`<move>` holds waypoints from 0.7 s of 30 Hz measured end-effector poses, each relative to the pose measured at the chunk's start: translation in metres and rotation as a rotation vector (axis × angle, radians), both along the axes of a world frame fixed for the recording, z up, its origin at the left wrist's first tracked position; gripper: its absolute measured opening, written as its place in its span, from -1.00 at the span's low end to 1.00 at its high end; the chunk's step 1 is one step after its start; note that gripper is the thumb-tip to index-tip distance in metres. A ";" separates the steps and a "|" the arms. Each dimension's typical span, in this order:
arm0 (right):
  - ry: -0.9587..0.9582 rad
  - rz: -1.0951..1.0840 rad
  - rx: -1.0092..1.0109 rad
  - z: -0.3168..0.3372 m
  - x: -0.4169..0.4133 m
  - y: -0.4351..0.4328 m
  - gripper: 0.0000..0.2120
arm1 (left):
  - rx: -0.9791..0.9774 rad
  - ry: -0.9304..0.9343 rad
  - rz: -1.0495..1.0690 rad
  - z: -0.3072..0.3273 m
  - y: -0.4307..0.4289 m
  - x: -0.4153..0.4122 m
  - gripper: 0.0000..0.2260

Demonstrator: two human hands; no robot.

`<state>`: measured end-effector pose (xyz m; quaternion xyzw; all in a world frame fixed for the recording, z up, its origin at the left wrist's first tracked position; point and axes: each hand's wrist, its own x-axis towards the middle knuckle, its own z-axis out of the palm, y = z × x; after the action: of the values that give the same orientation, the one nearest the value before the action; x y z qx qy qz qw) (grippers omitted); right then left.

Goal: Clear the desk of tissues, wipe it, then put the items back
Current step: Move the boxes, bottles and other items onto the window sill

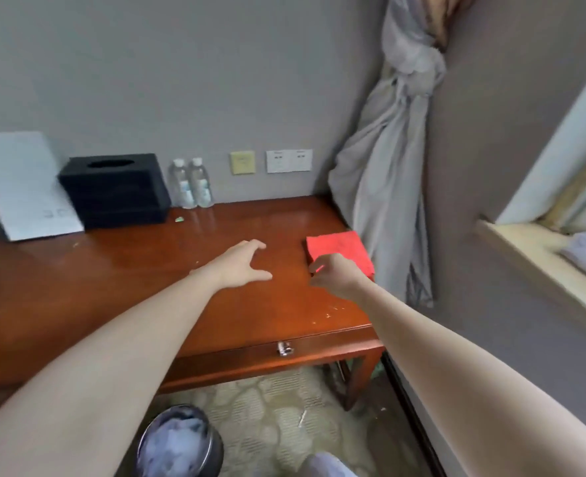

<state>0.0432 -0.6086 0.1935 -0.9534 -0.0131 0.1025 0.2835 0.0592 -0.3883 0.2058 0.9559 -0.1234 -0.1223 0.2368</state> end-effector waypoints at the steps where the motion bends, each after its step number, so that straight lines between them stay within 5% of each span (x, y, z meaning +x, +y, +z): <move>1: 0.000 0.043 -0.014 -0.001 0.010 0.011 -0.64 | -0.007 -0.001 0.048 -0.001 0.013 0.001 -0.39; 10: 0.065 0.210 0.032 -0.005 0.111 0.102 -0.71 | -0.020 0.012 0.361 -0.008 0.110 0.037 -0.42; 21: 0.132 0.257 0.058 -0.025 0.267 0.171 -0.81 | 0.023 -0.048 0.559 -0.023 0.187 0.183 -0.55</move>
<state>0.3102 -0.4376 0.1687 -0.9264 -0.1191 0.2002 0.2960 0.2419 -0.2016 0.1830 0.9581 0.1410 -0.0309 0.2474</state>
